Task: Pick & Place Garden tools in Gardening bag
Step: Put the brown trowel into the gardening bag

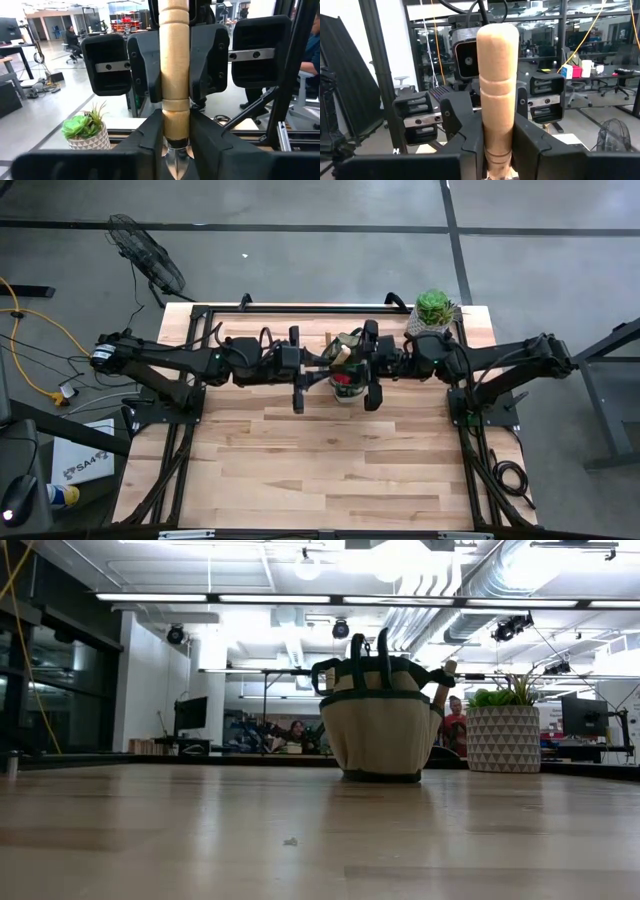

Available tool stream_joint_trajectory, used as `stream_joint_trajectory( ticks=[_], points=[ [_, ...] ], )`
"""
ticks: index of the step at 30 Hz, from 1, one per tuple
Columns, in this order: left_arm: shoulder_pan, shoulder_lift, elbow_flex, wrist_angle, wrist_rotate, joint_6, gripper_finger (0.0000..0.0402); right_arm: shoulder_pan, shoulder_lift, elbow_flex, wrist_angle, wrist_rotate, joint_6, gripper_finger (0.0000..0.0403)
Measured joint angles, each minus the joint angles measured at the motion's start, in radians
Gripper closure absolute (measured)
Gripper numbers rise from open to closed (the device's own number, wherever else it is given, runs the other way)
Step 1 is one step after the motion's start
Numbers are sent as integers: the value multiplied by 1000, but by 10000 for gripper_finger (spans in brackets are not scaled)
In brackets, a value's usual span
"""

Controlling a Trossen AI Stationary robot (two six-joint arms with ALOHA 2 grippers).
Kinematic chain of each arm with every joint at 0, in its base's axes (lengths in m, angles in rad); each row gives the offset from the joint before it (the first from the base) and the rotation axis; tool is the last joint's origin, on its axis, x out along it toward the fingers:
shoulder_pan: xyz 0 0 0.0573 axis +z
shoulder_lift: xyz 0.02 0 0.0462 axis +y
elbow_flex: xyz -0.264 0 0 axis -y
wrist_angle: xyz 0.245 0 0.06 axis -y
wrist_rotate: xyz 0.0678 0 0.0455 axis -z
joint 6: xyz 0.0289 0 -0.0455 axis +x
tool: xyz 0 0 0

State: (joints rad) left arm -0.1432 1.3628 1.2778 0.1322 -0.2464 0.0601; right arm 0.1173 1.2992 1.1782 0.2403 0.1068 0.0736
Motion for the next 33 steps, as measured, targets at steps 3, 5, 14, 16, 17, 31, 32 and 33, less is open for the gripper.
stream_joint_trajectory(
  ticks=[3, 5, 14, 16, 17, 31, 32, 33],
  points=[
    [0, 0, 0, -2, -22, 2, 282, 0, 0, 0, -2, -1, 13, 342],
    [0, 0, 0, -4, -25, 2, 244, 1, -1, 0, -5, 20, 16, 342],
    [-1, -9, 1, -58, -89, -4, 179, 0, -28, -1, -128, 64, 49, 342],
    [-1, -16, 2, -50, -82, -8, 178, 1, -32, -1, -167, 73, 61, 342],
    [-1, -17, 2, -46, -82, -12, 178, 1, -32, -1, -181, 79, 65, 342],
    [-1, -57, 1, -23, -98, -16, 176, 0, -33, -1, -281, 118, 98, 342],
    [-1, -58, 1, -23, -96, -16, 176, 0, -33, -1, -279, 109, 99, 342],
    [-1, -58, 1, -23, -92, -16, 176, 0, -33, -1, -277, 98, 99, 342]
  ],
)
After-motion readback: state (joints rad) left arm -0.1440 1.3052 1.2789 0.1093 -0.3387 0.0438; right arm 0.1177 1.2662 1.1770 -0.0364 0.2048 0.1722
